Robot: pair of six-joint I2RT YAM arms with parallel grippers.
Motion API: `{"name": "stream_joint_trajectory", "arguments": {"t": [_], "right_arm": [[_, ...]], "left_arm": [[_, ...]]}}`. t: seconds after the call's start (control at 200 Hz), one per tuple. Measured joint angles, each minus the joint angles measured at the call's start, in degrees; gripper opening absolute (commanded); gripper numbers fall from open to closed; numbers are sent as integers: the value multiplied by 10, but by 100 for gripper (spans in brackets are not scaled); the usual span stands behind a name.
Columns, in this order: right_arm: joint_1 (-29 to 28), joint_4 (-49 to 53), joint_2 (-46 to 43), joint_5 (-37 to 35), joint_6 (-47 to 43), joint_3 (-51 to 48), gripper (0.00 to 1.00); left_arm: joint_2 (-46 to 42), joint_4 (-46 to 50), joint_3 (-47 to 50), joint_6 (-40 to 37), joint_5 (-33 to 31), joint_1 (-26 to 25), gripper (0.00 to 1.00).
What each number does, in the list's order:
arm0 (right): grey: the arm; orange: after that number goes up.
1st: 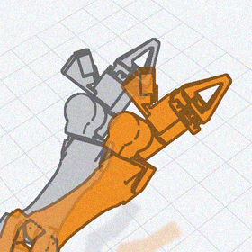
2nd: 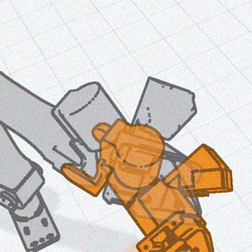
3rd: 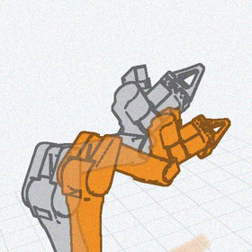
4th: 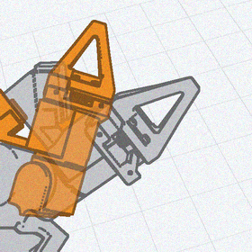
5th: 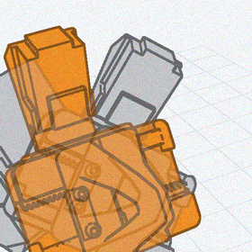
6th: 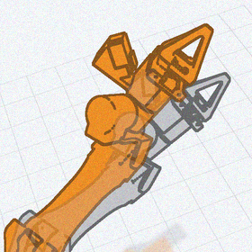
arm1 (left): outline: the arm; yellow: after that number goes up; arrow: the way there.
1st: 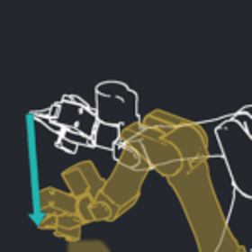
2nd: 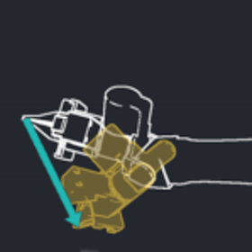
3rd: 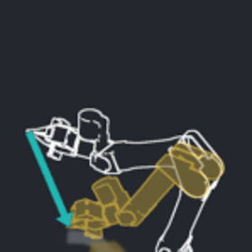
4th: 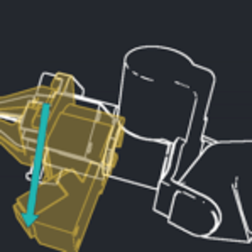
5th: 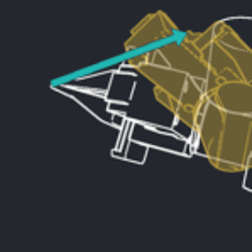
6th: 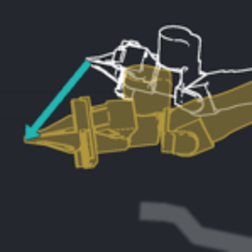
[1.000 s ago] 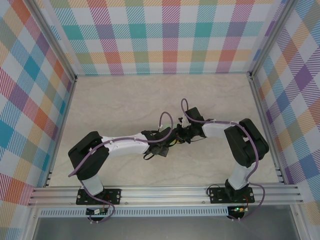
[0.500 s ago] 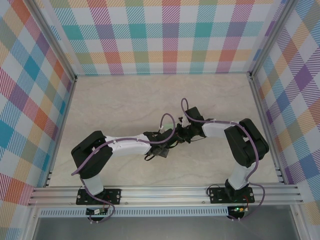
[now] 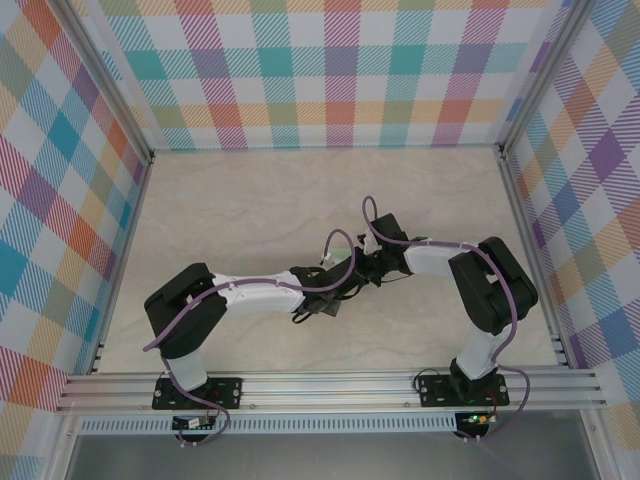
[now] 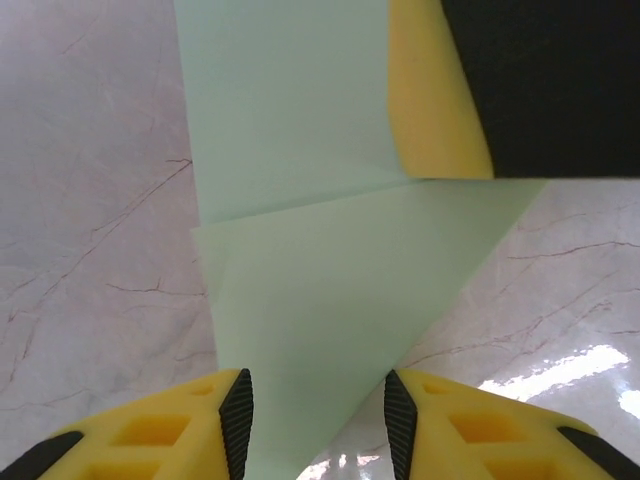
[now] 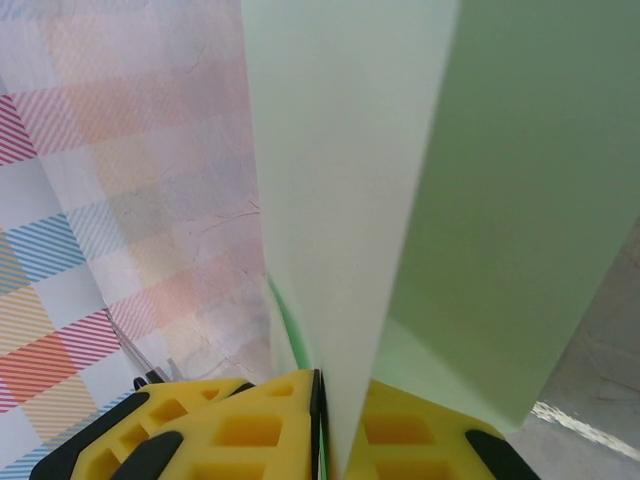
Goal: Fold a paper plane with a square sheet of paper (pick it up from the middle)
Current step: Fourth fold the wing at the center of the table.
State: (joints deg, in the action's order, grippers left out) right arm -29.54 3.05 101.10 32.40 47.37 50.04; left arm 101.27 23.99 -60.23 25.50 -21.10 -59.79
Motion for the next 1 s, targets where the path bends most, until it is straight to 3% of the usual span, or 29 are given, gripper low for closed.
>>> {"name": "stream_joint_trajectory", "arguments": {"t": [0.355,0.63,1.0], "right_arm": [[0,0,0,0,0,0,12],[0,0,0,0,0,2,12],[0,1,0,0,0,2,14]], "left_arm": [[13,0,0,0,-14,-2,36],[13,0,0,2,-26,-6,20],[13,0,0,5,-37,-7,5]]}}
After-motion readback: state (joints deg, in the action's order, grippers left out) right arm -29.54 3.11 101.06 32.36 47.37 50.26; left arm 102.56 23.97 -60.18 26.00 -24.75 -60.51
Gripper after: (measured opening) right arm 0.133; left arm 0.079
